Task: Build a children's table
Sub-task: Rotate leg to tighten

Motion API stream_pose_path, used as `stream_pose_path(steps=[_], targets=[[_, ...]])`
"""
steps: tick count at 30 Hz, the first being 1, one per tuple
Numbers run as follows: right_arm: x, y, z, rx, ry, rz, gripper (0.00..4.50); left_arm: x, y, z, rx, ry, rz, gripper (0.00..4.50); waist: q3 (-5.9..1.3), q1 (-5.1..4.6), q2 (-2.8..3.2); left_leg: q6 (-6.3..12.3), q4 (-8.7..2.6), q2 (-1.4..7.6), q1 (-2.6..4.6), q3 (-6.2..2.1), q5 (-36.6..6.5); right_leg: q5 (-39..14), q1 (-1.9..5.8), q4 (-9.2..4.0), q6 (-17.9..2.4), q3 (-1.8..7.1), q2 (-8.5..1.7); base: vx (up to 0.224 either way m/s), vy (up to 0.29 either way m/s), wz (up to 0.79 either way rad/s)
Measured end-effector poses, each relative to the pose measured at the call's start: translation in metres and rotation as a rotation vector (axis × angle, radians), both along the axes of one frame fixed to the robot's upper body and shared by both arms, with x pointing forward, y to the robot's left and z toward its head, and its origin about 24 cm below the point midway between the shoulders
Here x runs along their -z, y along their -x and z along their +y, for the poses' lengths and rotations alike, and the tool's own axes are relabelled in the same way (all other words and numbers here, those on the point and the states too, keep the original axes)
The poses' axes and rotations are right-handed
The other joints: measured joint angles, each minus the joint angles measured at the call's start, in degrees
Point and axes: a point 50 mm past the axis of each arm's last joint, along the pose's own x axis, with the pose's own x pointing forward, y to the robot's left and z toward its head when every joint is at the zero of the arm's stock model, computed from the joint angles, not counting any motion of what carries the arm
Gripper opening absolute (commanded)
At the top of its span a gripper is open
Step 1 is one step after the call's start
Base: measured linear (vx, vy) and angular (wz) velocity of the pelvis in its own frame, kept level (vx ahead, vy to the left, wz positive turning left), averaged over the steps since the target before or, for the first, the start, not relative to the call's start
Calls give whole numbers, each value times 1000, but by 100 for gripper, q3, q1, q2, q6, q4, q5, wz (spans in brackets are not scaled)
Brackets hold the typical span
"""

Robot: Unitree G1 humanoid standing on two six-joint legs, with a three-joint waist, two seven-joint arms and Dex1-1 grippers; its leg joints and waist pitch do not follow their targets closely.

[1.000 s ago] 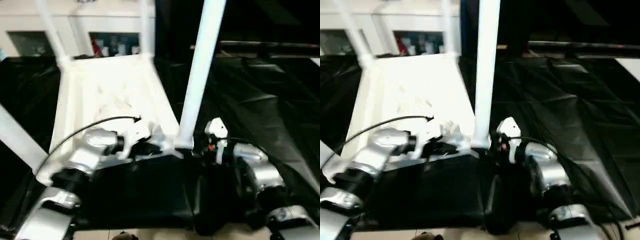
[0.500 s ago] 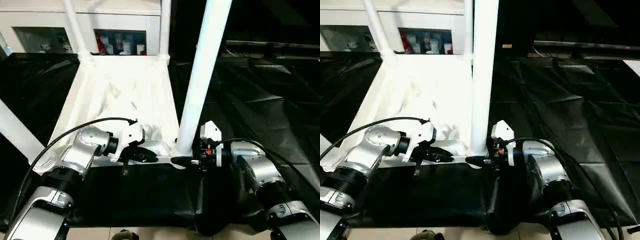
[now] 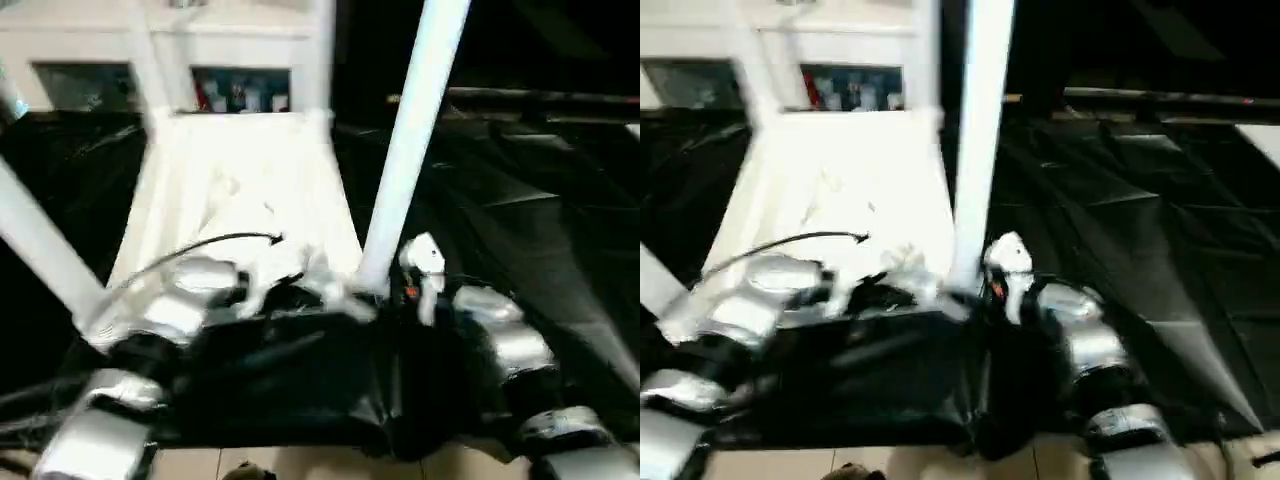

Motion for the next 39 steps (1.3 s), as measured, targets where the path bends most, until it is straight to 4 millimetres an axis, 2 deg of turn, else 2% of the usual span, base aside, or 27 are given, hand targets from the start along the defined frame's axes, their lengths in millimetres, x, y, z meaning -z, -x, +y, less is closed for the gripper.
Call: stream_pose_path(steps=[4,7,9,12,13,14,17,22,28,33,39], targets=[[5,-7,7,211,-19,19,270,4,-5,-17,-91,0,-21,0,-4,-72,6,0,-45,-30,31,-15,0,-5,26,-68,8,11,-1,0,0,0],[5,-10,7,282,-7,6,270,6,-7,-26,-136,11,-23,0,-12,-92,22,1,-52,-57,31,-15,0,-5,30,-89,7,37,-11,0,0,0],[5,-10,7,300,-7,-5,326,6,-7,-29,-144,10,-29,0,-14,-90,25,2,-52,-72,31,-14,-1,-5,33,-92,7,44,-21,0,0,0],[6,-10,6,300,-1,-13,342,6,-7,-31,-145,9,-32,0,-14,-89,25,2,-52,-79,29,-11,-1,-4,34,-93,6,45,-29,0,0,0],[5,-9,6,285,8,-24,349,6,-7,-31,-142,10,-33,0,-14,-89,25,3,-52,-79,28,-11,-1,-4,33,-96,6,44,-29,0,0,0],[5,-9,5,270,14,-30,375,5,-7,-30,-137,11,-33,0,-14,-89,25,3,-54,-79,26,-11,-1,-3,33,-99,5,44,-29,0,0,0],[3,-7,0,189,23,-37,375,4,-6,-27,-109,11,-31,0,-13,-88,25,3,-59,-78,23,-12,-1,2,30,-92,-2,41,-29,0,0,0],[-4,0,-12,-70,66,-45,375,1,-2,-7,-15,16,-24,0,-13,-76,23,5,-68,-67,-4,-15,1,118,27,-60,-54,24,-26,0,0,0],[-11,5,-20,-275,71,-40,375,-5,3,9,88,26,22,0,-13,50,24,2,-65,-1,-36,0,2,116,0,-60,-33,-5,13,0,0,0],[-17,9,-15,-419,47,-25,375,-8,9,20,162,36,84,0,-13,106,23,4,-40,9,-62,16,2,87,-12,-53,-43,-8,10,0,0,0],[-20,9,-14,-466,41,-26,314,-10,10,25,184,32,94,0,-4,106,10,16,-15,6,-84,31,-5,83,-30,-40,-50,-2,1,0,0,0]])
